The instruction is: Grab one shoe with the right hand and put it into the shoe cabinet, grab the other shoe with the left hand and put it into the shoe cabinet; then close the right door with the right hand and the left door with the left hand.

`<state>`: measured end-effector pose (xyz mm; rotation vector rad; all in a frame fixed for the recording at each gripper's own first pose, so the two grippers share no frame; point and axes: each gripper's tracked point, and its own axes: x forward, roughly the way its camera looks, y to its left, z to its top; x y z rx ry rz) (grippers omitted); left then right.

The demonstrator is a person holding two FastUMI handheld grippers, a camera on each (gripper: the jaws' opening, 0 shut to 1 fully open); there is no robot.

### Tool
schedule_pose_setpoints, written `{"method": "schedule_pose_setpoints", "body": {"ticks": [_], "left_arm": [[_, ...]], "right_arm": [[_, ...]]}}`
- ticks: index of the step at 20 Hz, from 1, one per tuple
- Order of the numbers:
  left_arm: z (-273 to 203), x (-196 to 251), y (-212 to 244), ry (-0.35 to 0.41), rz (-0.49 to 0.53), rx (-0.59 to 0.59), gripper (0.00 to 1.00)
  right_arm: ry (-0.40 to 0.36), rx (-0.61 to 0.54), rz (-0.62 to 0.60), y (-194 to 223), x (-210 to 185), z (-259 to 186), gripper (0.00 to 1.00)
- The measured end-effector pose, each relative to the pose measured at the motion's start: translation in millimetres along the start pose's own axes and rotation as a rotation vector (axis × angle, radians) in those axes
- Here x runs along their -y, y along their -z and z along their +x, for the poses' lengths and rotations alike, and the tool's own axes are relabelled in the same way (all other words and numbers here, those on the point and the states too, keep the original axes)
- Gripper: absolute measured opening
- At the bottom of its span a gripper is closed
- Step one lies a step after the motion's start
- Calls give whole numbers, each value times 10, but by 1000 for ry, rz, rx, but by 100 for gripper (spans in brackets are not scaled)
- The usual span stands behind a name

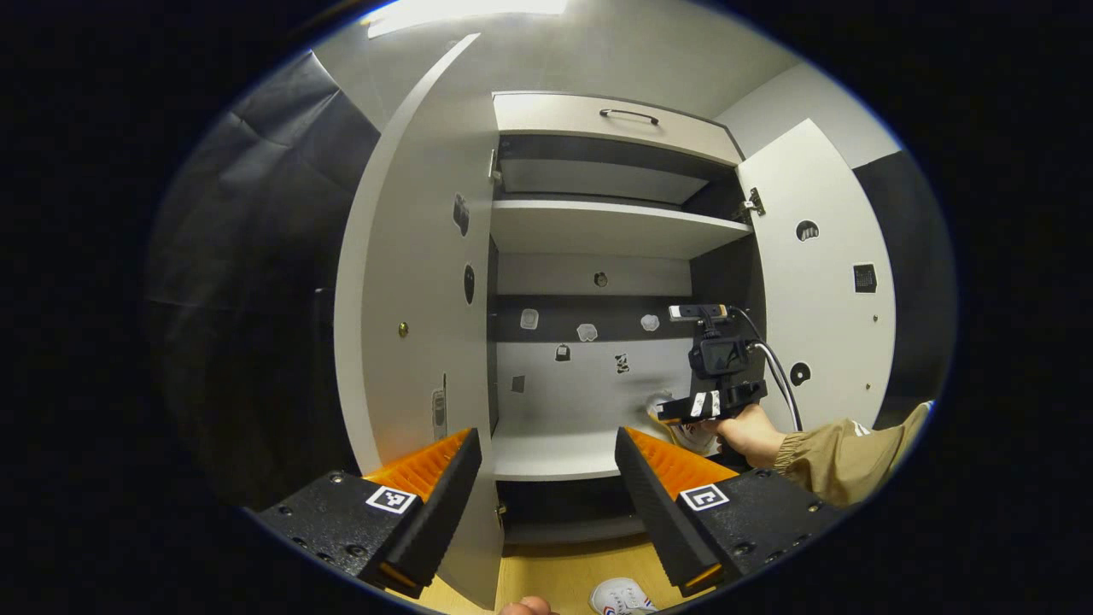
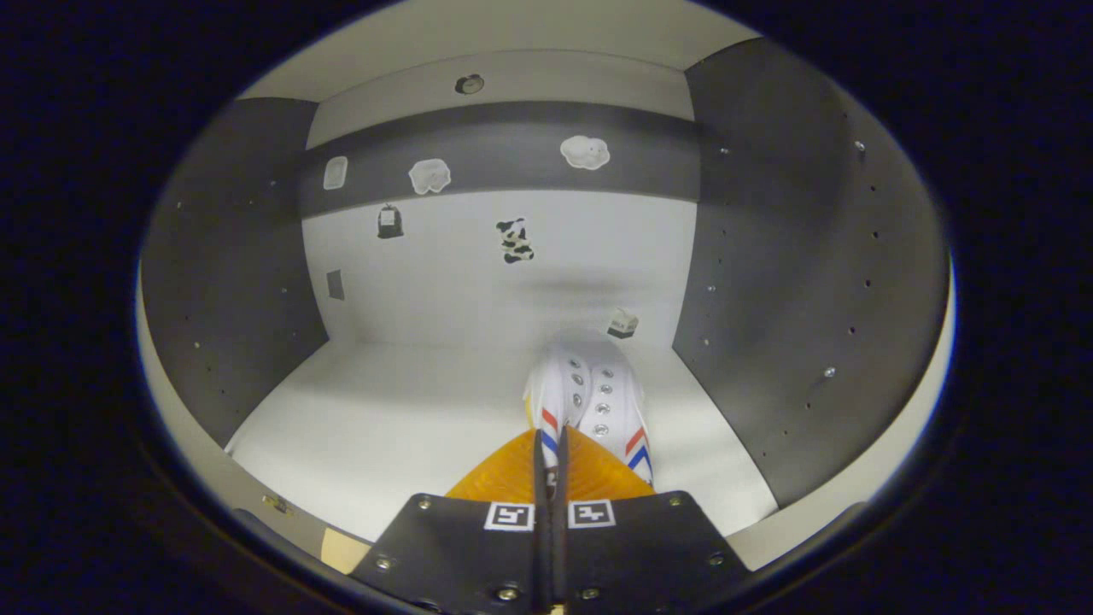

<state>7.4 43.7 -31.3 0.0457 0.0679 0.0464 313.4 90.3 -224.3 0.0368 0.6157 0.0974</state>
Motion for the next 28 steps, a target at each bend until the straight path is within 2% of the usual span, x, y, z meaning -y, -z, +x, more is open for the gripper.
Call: {"method": "schedule_pose_setpoints", "body": {"ticks": [6, 7, 11, 12, 13, 17, 18, 21, 22, 27, 28], "left_arm": [[31, 1, 20, -7, 2, -5, 96], [31, 2, 16, -7, 1, -5, 96], [14, 0, 60, -14, -2, -16, 97], [13, 2, 88, -14, -2, -21, 96], [7, 16, 108, -11, -3, -26, 96], [-13, 160, 263, 22, -7, -60, 97], [-15, 221, 327, 36, -9, -72, 97], [-25, 379, 597, 69, -12, -125, 97], [-21, 413, 712, 76, -11, -144, 97], [-71, 525, 1457, 99, -6, -278, 98], [-66, 547, 1623, 108, -9, -311, 98]], "right_arm": [[-8, -34, 10, 91, -80, 87, 2], [-8, -20, 4, 64, -77, 103, 7], [-5, 35, -14, -44, -88, -32, 15], [-18, 59, -11, -113, -115, -123, 15], [-22, 83, -9, -175, -127, -206, 20], [-19, 195, -47, -423, -78, -780, 19], [-17, 222, -51, -456, -66, -934, 29], [-36, 284, -39, -513, -54, -1442, 37], [-40, 306, -30, -530, -40, -1628, 37], [-51, 356, 8, -407, 73, -2328, 71], [-49, 367, 18, -384, 104, -2463, 67]]}}
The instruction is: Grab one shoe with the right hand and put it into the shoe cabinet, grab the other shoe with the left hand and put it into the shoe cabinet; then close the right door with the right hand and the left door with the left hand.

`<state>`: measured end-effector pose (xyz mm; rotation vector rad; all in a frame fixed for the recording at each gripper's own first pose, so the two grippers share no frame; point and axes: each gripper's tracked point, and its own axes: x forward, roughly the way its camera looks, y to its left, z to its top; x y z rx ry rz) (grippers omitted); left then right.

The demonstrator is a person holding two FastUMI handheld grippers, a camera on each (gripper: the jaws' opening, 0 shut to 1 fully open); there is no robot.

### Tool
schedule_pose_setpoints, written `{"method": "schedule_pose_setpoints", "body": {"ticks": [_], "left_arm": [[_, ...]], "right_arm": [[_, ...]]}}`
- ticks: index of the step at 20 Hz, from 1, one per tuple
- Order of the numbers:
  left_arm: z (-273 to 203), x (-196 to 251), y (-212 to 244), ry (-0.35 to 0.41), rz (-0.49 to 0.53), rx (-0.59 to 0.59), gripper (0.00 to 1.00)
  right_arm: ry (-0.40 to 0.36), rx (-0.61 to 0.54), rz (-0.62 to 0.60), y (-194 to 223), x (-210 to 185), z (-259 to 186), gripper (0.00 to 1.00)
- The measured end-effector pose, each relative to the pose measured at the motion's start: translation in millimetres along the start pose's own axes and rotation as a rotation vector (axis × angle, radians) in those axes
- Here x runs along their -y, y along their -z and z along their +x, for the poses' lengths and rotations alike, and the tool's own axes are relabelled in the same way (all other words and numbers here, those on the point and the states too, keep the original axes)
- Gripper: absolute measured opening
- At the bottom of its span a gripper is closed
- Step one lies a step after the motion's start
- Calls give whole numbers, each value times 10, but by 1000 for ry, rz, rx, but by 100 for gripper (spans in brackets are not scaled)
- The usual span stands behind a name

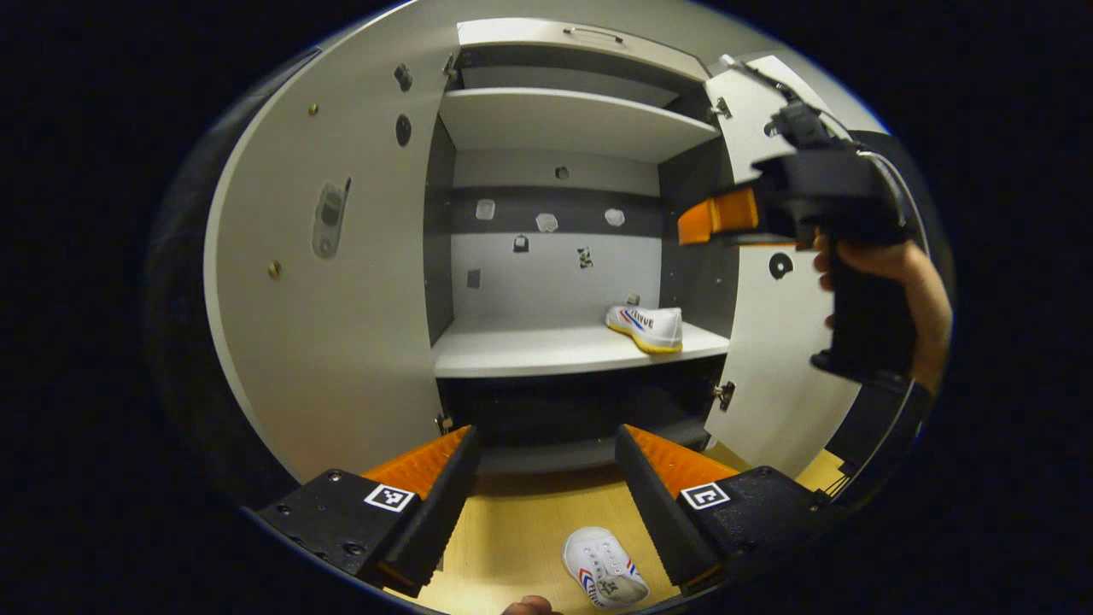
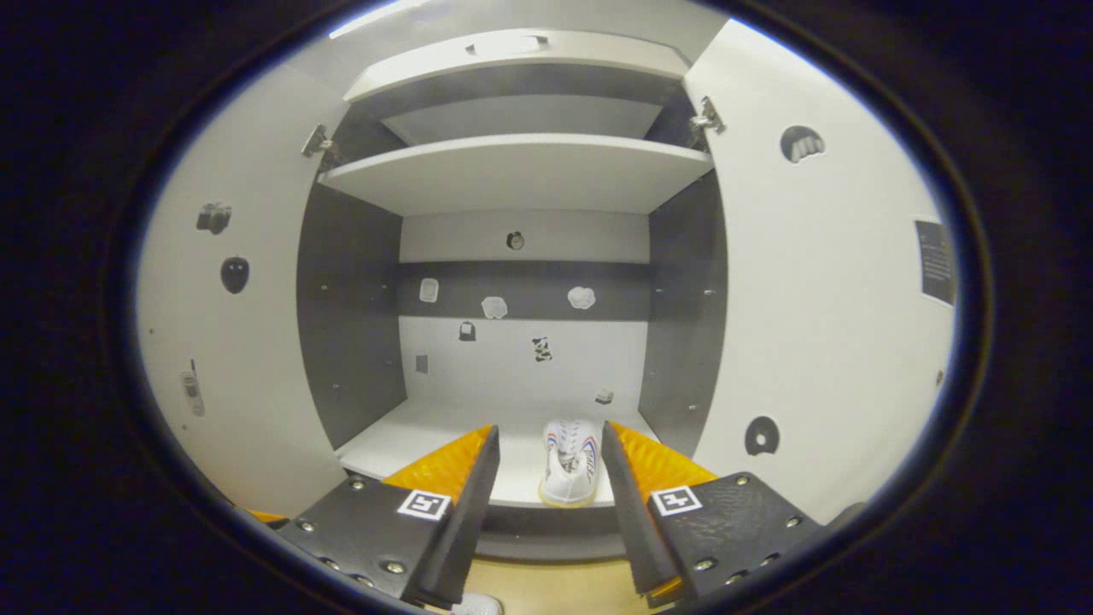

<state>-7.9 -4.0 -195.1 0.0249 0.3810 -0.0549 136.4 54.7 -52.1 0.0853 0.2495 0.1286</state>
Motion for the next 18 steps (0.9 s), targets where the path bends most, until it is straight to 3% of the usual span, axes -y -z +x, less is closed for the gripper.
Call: {"method": "schedule_pose_setpoints", "body": {"ticks": [5, 8, 10, 13, 17, 18], "left_arm": [[173, 163, 1013, 34, -28, -219, 98], [181, 316, 1656, 61, -61, -370, 98], [171, 384, 2045, 63, -92, -467, 99], [171, 450, 2433, 66, -134, -555, 99], [189, 473, 2856, 70, -107, -641, 95], [175, 482, 2936, 71, -111, -663, 99]], "right_arm": [[16, 44, 17, -86, 147, -611, 71], [29, 43, 20, -62, 280, -835, 67], [43, 49, 24, -82, 390, -948, 71], [67, 71, 2, -131, 554, -1074, 67], [77, 87, -2, -178, 688, -1179, 71], [77, 93, -2, -197, 705, -1202, 71]]}}
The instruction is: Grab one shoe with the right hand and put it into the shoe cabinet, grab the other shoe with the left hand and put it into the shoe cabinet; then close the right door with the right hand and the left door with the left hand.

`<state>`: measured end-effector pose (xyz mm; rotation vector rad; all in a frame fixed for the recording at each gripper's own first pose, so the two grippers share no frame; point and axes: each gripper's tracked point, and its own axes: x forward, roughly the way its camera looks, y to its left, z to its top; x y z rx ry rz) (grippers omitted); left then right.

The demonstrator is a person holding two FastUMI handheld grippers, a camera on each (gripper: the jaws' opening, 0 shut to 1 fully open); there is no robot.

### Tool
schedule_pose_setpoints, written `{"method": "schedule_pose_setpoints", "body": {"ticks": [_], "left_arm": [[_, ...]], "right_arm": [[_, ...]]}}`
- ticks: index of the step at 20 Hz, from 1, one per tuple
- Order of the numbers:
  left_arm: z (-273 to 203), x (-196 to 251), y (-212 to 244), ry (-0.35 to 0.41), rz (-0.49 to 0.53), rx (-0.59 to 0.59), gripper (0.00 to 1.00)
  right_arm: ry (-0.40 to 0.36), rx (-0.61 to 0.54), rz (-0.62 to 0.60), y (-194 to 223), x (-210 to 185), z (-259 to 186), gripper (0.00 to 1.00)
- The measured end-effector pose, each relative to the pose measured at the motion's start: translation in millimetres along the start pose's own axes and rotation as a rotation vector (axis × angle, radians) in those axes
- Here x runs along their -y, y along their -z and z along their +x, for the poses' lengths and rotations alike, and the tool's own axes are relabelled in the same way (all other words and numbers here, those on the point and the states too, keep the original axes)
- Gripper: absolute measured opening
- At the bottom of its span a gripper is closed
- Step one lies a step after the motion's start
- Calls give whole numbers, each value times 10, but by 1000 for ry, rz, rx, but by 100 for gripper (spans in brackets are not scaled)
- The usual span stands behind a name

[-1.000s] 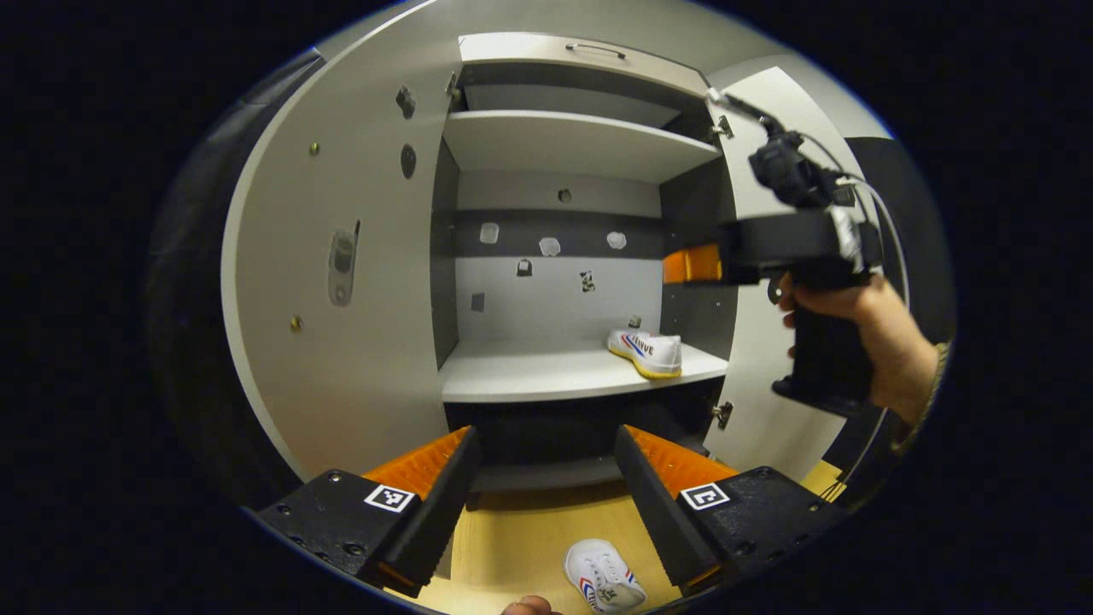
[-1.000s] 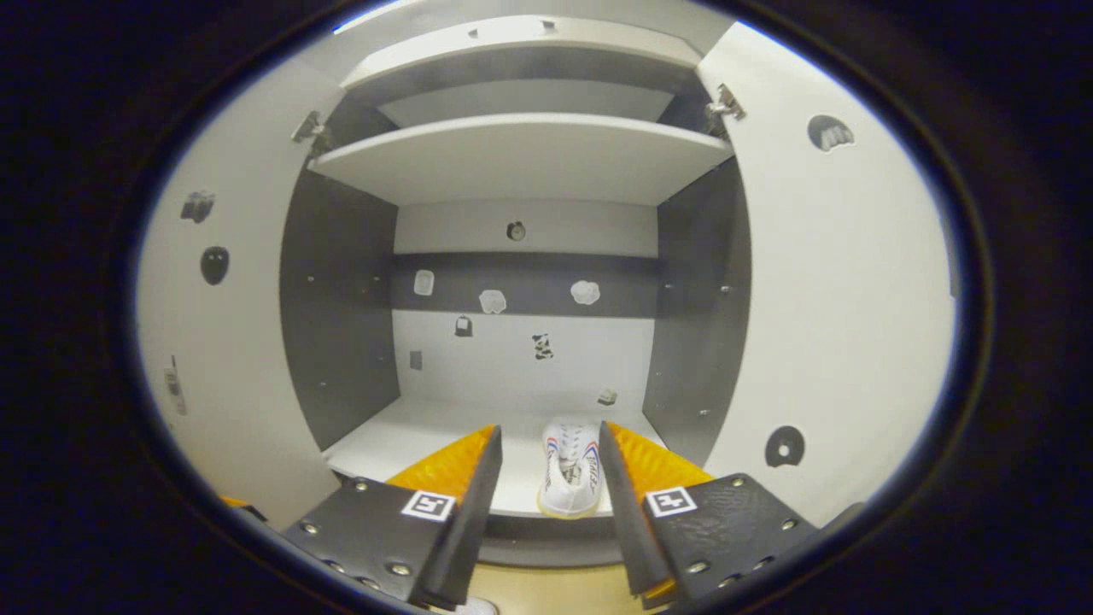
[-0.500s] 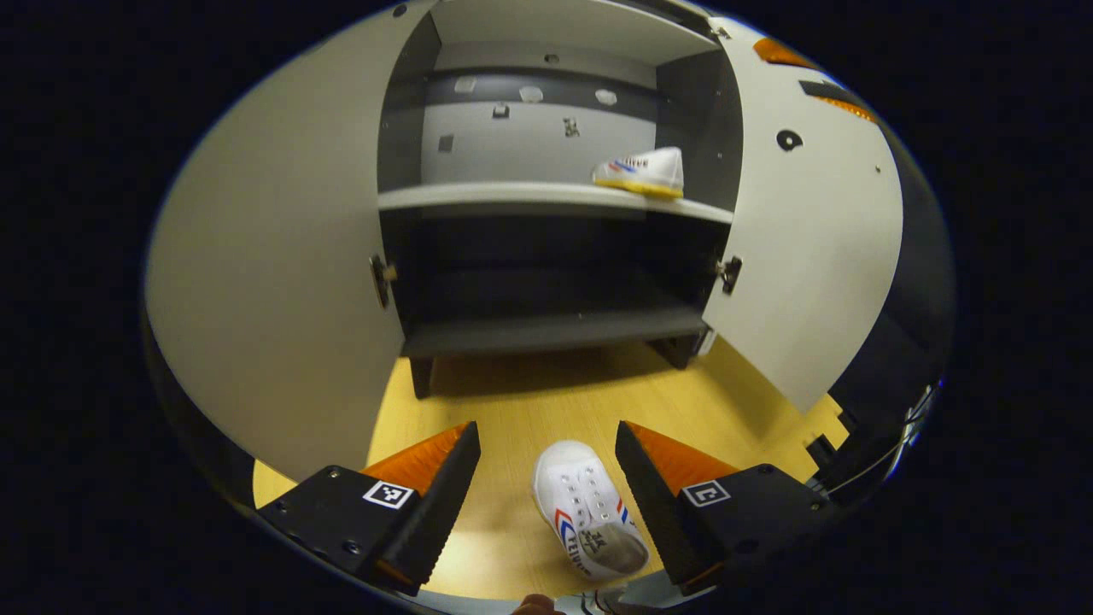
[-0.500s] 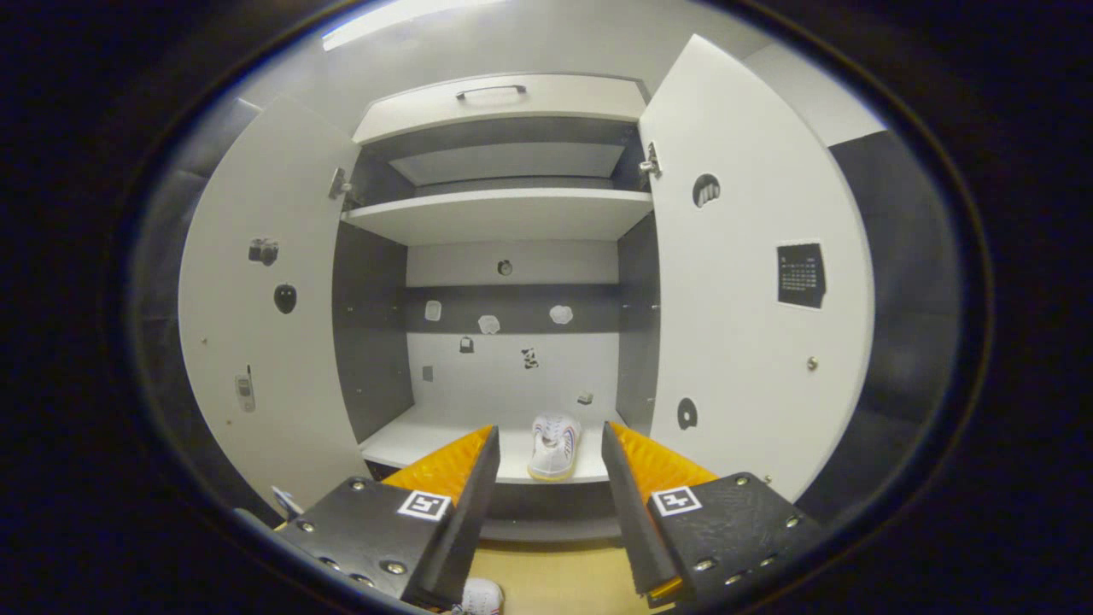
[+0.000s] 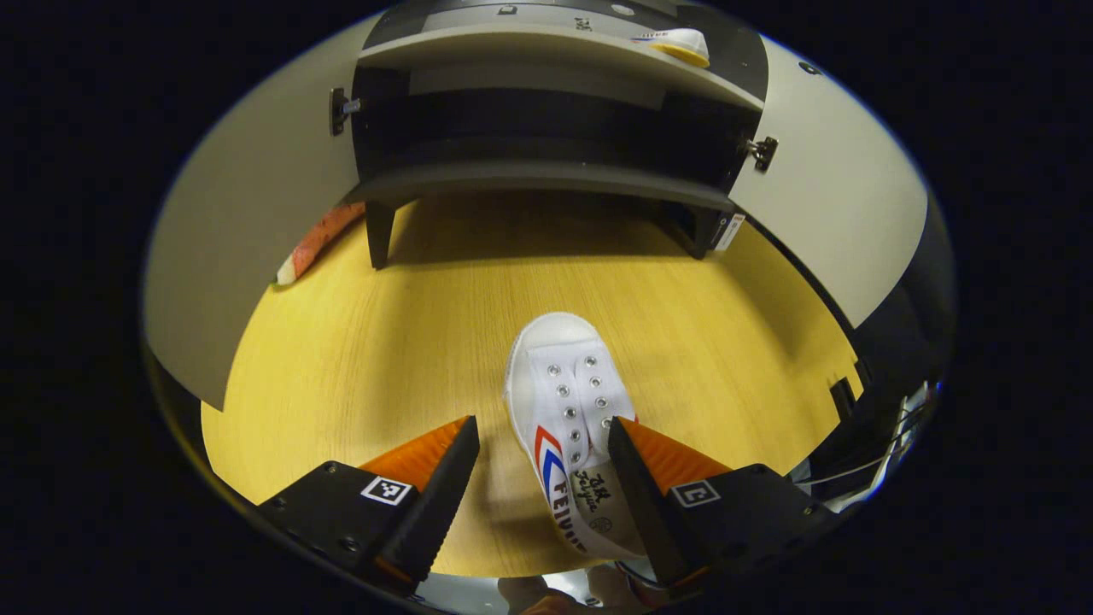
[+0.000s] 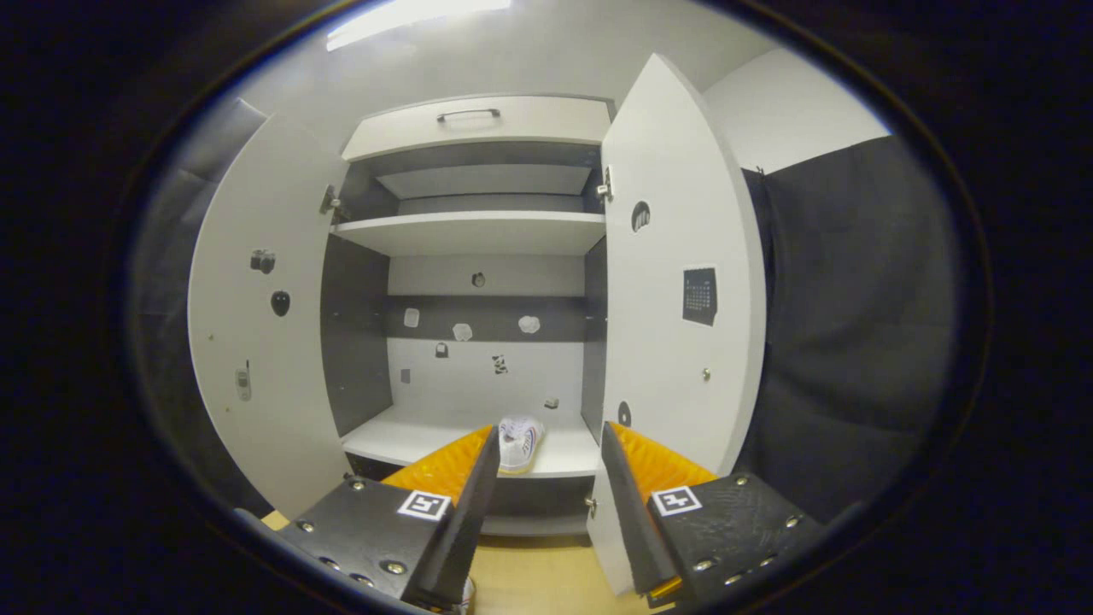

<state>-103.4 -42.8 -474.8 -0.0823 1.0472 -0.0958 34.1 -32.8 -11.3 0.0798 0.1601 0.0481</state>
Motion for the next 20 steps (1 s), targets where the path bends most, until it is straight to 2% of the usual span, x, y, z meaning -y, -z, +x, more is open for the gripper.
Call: {"method": "schedule_pose_setpoints", "body": {"ticks": [1, 6, 7, 8, 10, 11, 13, 14, 16, 20], "left_arm": [[39, 16, 49, 4, -10, -18, 94], [186, -66, 393, -25, -98, -132, 91], [209, -70, 300, -17, -138, -84, 91], [221, -82, 344, -13, -168, -99, 88], [262, -34, 301, 23, -186, -75, 89], [262, 53, 380, 60, -201, -124, 83], [283, 61, 312, 58, -268, -115, 52], [220, 73, 356, 58, -291, -135, 46], [236, 51, 343, 53, -331, -147, 43], [202, 17, 299, 41, -382, -186, 21]], "right_arm": [[-4, 5, -2, -10, 13, -17, 71], [-8, 26, 0, -69, 39, -43, 71], [-7, 27, -8, -61, 46, -26, 67], [-9, 30, -13, -69, 43, -20, 71], [-13, 29, -9, -60, 34, -24, 67], [-13, 28, -5, -45, 44, -16, 67], [-10, 24, 2, -19, 56, -9, 67], [-8, 22, 7, -1, 64, -4, 67], [-7, 17, 20, 35, 62, 28, 67], [-13, 10, 24, 73, 56, 37, 67]]}}
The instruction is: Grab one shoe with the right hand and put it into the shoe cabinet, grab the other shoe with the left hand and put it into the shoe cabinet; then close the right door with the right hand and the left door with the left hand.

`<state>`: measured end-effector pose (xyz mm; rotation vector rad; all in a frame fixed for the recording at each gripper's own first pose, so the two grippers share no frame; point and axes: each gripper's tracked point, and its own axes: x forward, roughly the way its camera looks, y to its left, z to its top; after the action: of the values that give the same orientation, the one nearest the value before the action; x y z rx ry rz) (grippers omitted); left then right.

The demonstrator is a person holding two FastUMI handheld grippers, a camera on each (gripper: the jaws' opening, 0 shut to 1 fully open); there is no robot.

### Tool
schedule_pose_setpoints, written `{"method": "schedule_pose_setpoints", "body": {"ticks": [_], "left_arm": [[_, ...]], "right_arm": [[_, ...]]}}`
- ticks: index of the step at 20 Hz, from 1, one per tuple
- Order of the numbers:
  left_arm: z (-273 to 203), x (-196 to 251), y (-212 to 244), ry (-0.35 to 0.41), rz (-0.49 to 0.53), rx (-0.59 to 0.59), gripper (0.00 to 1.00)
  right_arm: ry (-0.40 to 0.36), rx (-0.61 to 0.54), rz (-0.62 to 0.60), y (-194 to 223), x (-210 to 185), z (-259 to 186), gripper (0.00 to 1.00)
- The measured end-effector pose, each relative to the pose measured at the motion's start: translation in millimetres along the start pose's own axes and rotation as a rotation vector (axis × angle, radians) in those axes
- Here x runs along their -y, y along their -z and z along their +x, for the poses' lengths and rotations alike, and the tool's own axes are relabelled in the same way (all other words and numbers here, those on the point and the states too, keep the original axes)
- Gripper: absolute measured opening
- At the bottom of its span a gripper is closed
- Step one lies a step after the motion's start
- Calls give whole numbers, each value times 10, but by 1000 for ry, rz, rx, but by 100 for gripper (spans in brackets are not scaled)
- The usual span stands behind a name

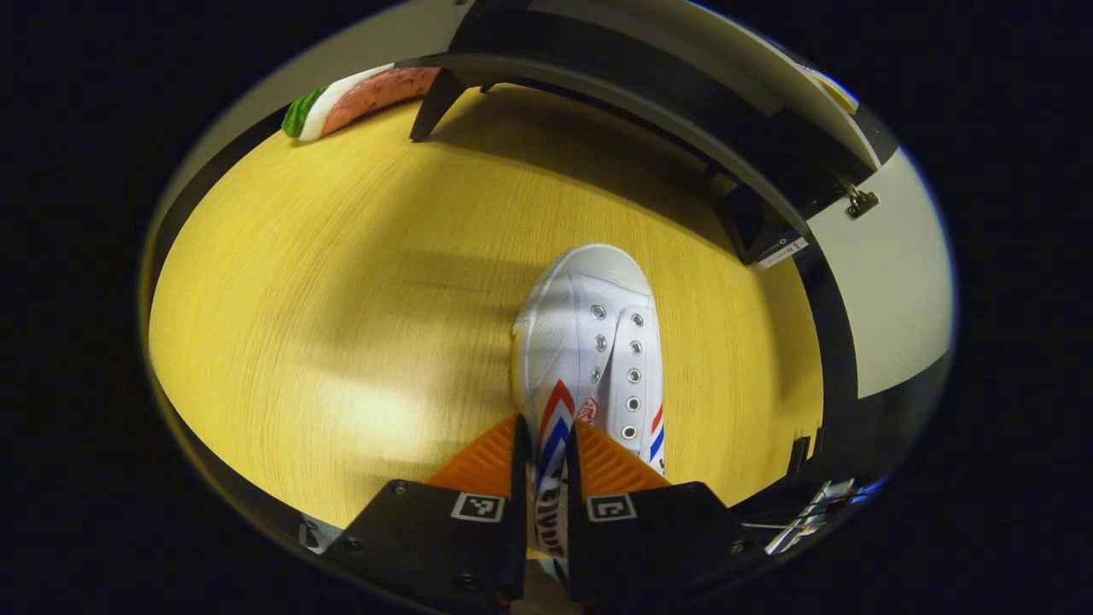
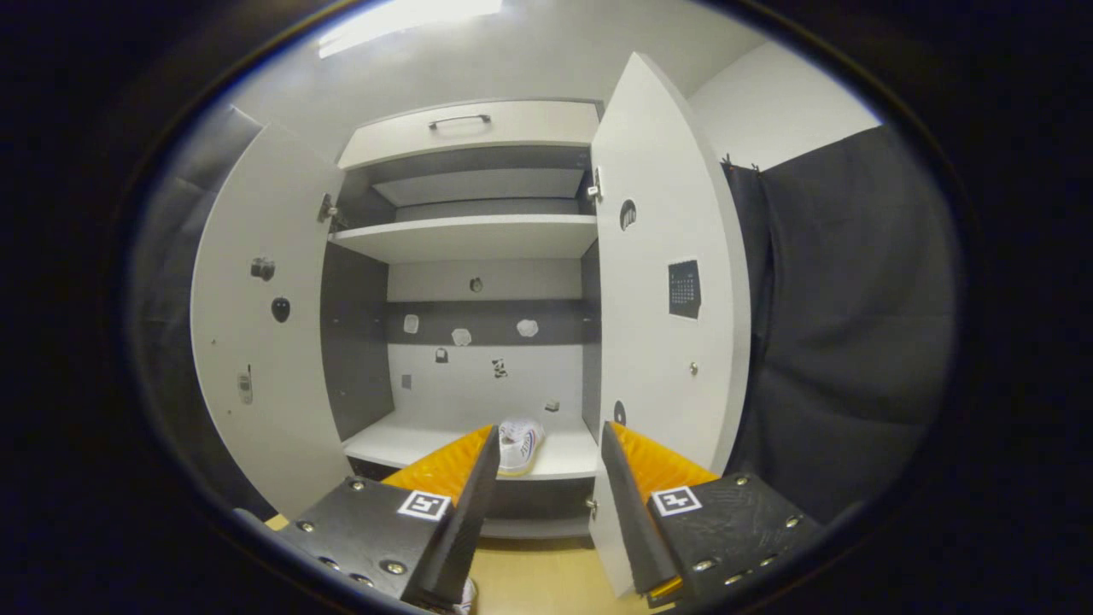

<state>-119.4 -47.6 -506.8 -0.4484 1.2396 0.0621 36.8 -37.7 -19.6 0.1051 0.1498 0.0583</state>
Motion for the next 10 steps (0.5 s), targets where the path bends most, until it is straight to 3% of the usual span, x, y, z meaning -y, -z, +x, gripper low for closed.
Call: {"method": "schedule_pose_setpoints", "body": {"ticks": [4, 6, 10], "left_arm": [[-90, -44, -88, -37, 78, -3, 4], [-187, -23, -214, -56, 135, 16, 3], [-632, 191, -670, -2, 170, 122, 3]], "right_arm": [[-10, 2, -3, -5, -17, -11, 71], [-9, 6, -3, -13, -6, -10, 71], [-5, 6, 1, 13, -1, 10, 71]]}}
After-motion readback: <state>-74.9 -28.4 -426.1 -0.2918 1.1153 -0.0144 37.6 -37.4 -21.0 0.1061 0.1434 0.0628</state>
